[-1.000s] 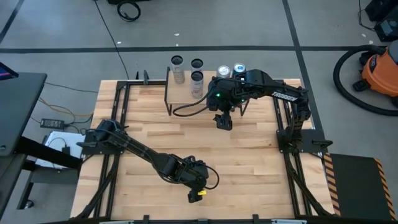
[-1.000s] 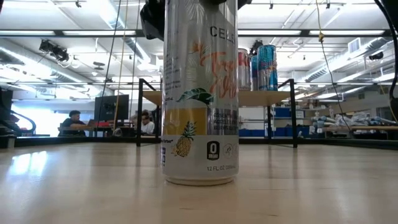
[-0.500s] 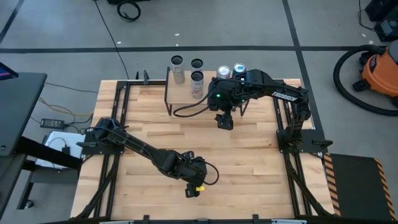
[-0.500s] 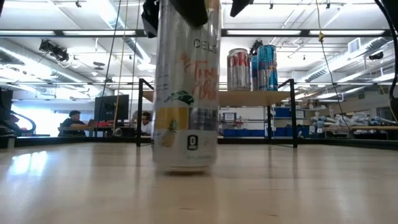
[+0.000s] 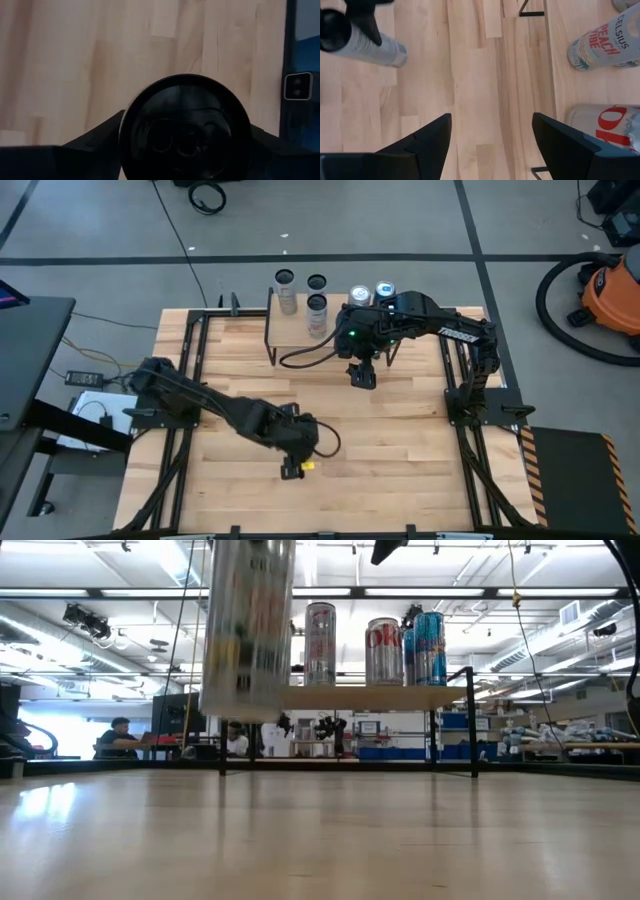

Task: Place canned beverage on shelf
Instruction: Put the white soda can aligned with the other white soda can on the shelf

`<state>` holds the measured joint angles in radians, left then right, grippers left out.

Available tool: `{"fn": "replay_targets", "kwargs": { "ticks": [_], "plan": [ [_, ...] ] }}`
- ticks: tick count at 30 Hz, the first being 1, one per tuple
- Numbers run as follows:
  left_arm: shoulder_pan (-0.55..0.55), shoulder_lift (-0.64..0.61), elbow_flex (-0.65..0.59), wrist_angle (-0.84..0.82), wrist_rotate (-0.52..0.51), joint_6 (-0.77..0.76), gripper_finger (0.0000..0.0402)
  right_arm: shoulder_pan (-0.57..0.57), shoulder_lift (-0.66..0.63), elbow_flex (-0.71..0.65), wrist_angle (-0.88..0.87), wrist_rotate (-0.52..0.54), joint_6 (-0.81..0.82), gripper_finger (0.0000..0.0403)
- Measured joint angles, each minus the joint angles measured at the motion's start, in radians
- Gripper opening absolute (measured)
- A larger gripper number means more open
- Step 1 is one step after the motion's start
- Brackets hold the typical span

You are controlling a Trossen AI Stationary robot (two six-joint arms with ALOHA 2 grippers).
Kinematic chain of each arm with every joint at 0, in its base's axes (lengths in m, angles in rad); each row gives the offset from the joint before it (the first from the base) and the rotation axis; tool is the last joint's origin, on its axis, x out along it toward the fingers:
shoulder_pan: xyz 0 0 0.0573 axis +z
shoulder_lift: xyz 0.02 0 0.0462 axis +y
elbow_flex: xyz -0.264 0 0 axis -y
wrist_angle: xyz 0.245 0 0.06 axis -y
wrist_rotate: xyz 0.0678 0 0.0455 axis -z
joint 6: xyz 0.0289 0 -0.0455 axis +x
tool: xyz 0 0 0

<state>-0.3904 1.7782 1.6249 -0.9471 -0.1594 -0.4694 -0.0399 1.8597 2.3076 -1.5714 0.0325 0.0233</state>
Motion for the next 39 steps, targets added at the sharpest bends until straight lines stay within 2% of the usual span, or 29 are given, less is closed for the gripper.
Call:
{"fn": "replay_targets", "kwargs": {
  "ticks": [8, 14, 20, 27, 33, 39],
  "plan": [
    [0.109, -0.14, 0.0, -0.107, 0.003, 0.144, 0.0274, 0.0, -0.024, 0.0, 0.0, -0.003, 0.0, 0.0285],
    [0.244, -0.212, 0.0, -0.158, 0.092, 0.29, 0.0274, 0.0, -0.038, 0.0, 0.0, -0.008, 0.0, 0.0285],
    [0.389, -0.261, 0.0, -0.183, 0.11, 0.469, 0.0275, 0.001, -0.048, 0.0, 0.0, -0.008, -0.001, 0.0285],
    [0.561, -0.288, 0.001, -0.25, 0.113, 0.644, 0.0275, 0.018, -0.048, 0.0, 0.0, -0.008, -0.021, 0.0285],
    [0.673, -0.286, 0.003, -0.218, 0.151, 0.831, 0.0275, 0.048, -0.048, 0.0, 0.0, -0.008, -0.026, 0.0285],
    [0.738, -0.284, 0.093, -0.236, 0.207, 0.935, 0.0275, 0.071, -0.048, 0.0, 0.0, -0.008, -0.027, 0.0285]
  ]
}}
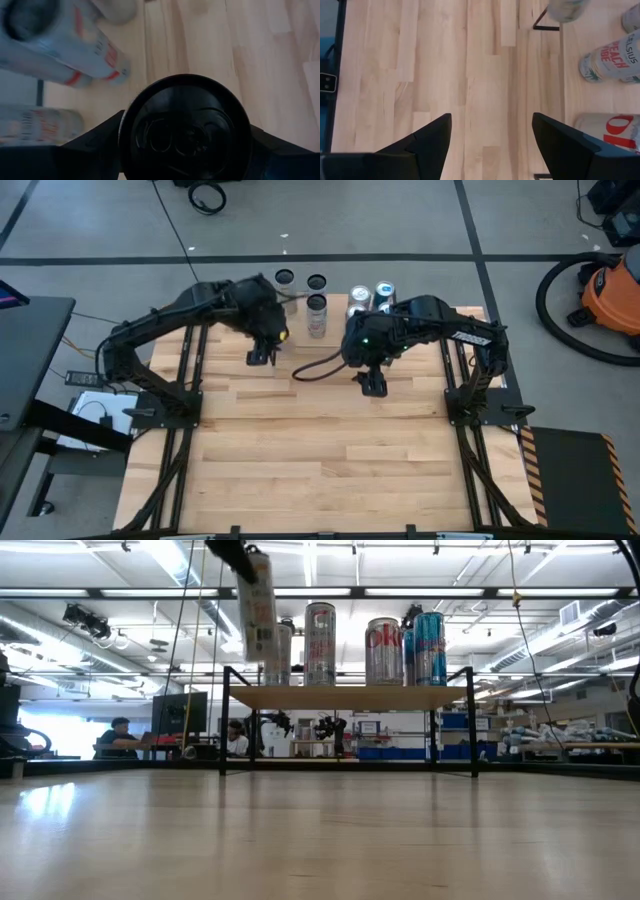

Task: Place canned beverage on shelf
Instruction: Put the white soda can aligned with the other white soda can on the shelf

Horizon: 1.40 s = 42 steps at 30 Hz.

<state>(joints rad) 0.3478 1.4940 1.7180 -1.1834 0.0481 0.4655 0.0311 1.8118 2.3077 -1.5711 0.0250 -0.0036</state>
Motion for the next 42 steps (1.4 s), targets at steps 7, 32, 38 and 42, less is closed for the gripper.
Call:
{"fn": "replay_targets", "kwargs": {
  "ticks": [7, 32, 38, 42],
  "plan": [
    [0.03, 0.02, 0.185, -0.081, 0.086, 0.059, 0.0275, 0.02, 0.0, 0.0, 0.0, 0.0, 0.014, 0.0285],
    [0.178, 0.235, 0.333, -0.228, 0.083, 0.287, 0.0275, 0.026, 0.0, 0.0, 0.0, 0.035, 0.09, 0.0285],
    [0.211, 0.263, 0.333, -0.228, 0.116, 0.325, 0.0275, 0.026, 0.0, 0.0, 0.0, 0.037, 0.09, 0.0285],
    [0.217, 0.276, 0.333, -0.224, 0.17, 0.345, 0.0275, 0.026, 0.0, 0.0, 0.0, 0.038, 0.097, 0.0285]
  ]
}}
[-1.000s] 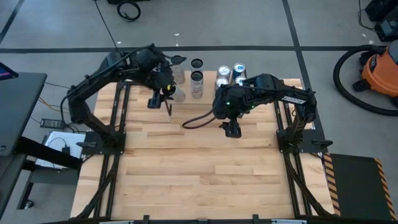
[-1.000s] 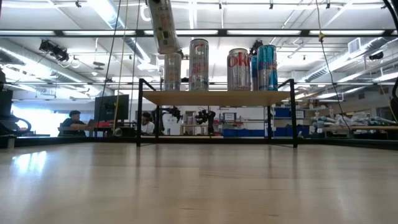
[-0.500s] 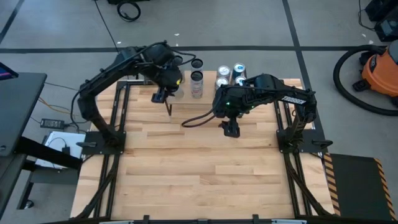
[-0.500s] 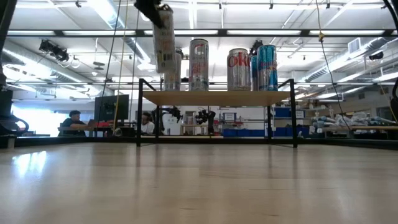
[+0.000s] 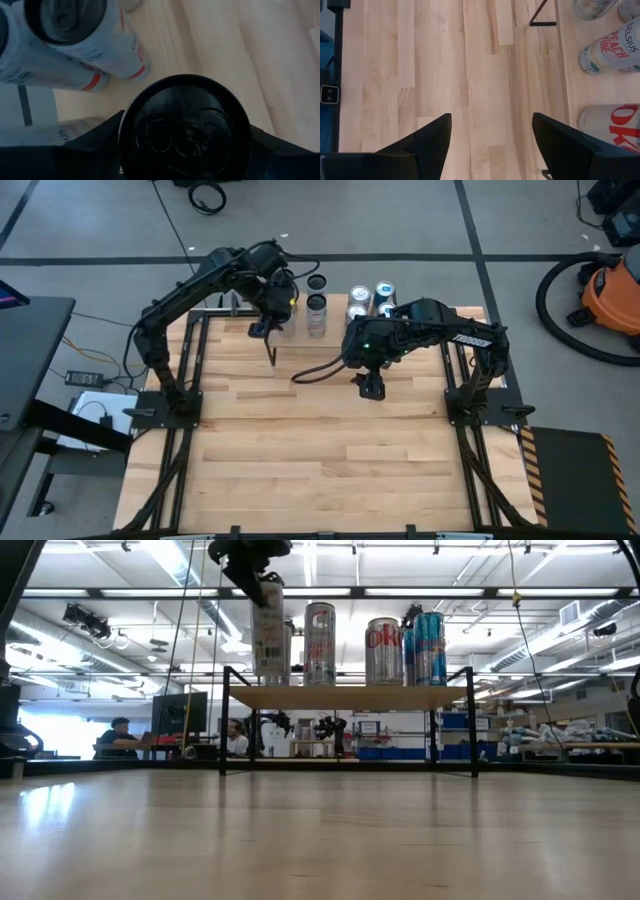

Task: Place canned beverage on shelf
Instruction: Put the white soda can aligned with the other white soda can on the shelf

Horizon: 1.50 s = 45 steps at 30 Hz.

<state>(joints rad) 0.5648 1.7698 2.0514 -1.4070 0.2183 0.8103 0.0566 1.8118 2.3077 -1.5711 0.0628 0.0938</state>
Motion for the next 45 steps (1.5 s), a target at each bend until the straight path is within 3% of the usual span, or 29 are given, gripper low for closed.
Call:
{"fn": "replay_targets", "kwargs": {
  "ticks": [18, 38, 45],
  "plan": [
    [0.061, 0.008, 0.0, -0.015, 0.118, 0.065, 0.0275, 0.003, 0.0, 0.0, 0.0, 0.05, 0.07, 0.0285],
    [0.089, 0.064, -0.001, -0.005, 0.107, 0.022, 0.0275, 0.041, 0.001, 0.0, 0.0, 0.049, 0.061, 0.0285],
    [0.089, 0.063, -0.001, 0.014, 0.052, 0.01, 0.0284, 0.04, 0.001, 0.0, 0.001, 0.05, 0.061, 0.0285]
  ]
}}
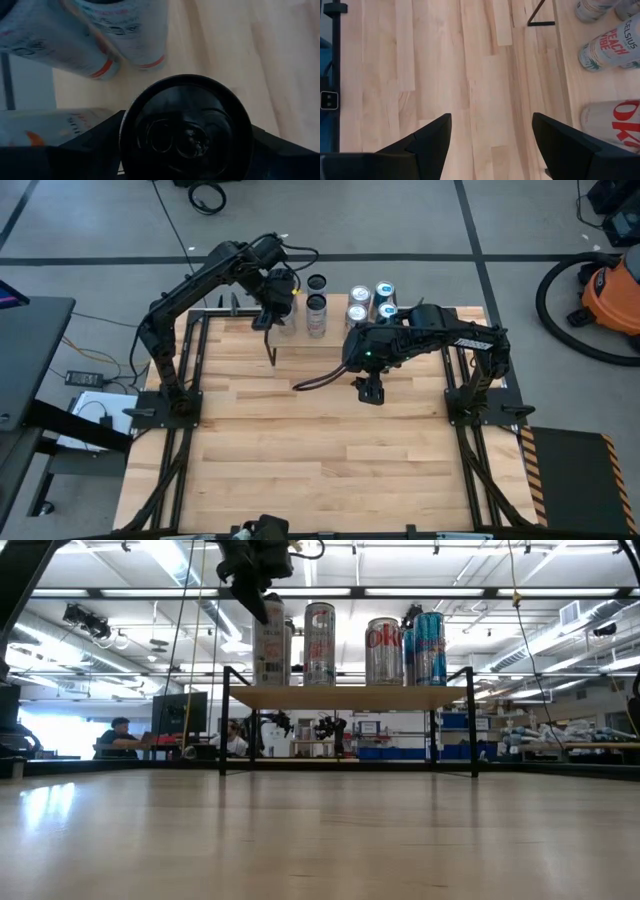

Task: Place canned beverage on shelf
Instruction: Put the white soda can aligned with the other white soda can on the shelf

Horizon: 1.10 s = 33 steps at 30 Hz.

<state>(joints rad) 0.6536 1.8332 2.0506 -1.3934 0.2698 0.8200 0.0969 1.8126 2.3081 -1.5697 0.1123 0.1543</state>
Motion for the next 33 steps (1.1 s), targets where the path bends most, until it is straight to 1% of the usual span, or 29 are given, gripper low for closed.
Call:
{"fn": "replay_targets", "kwargs": {
  "ticks": [4, 6, 24, 27, 33],
  "plan": [
    [-0.001, 0.0, 0.0, 0.015, -0.018, -0.003, 0.0309, -0.002, 0.0, 0.0, 0.008, 0.001, 0.0, 0.0285],
    [-0.001, 0.0, 0.0, 0.022, -0.018, -0.001, 0.0314, -0.002, 0.0, 0.0, 0.012, 0.001, 0.0, 0.0285],
    [-0.001, 0.0, 0.0, 0.066, -0.017, 0.014, 0.0318, -0.002, 0.0, 0.0, 0.012, 0.003, -0.001, 0.0285],
    [-0.001, 0.0, 0.028, 0.065, -0.029, 0.014, 0.0318, -0.002, 0.0, 0.0, 0.012, 0.003, -0.013, 0.0285],
    [-0.005, -0.001, 0.13, 0.064, -0.03, 0.01, 0.0318, -0.002, 0.0, 0.0, 0.012, 0.003, -0.018, 0.0285]
  ]
}}
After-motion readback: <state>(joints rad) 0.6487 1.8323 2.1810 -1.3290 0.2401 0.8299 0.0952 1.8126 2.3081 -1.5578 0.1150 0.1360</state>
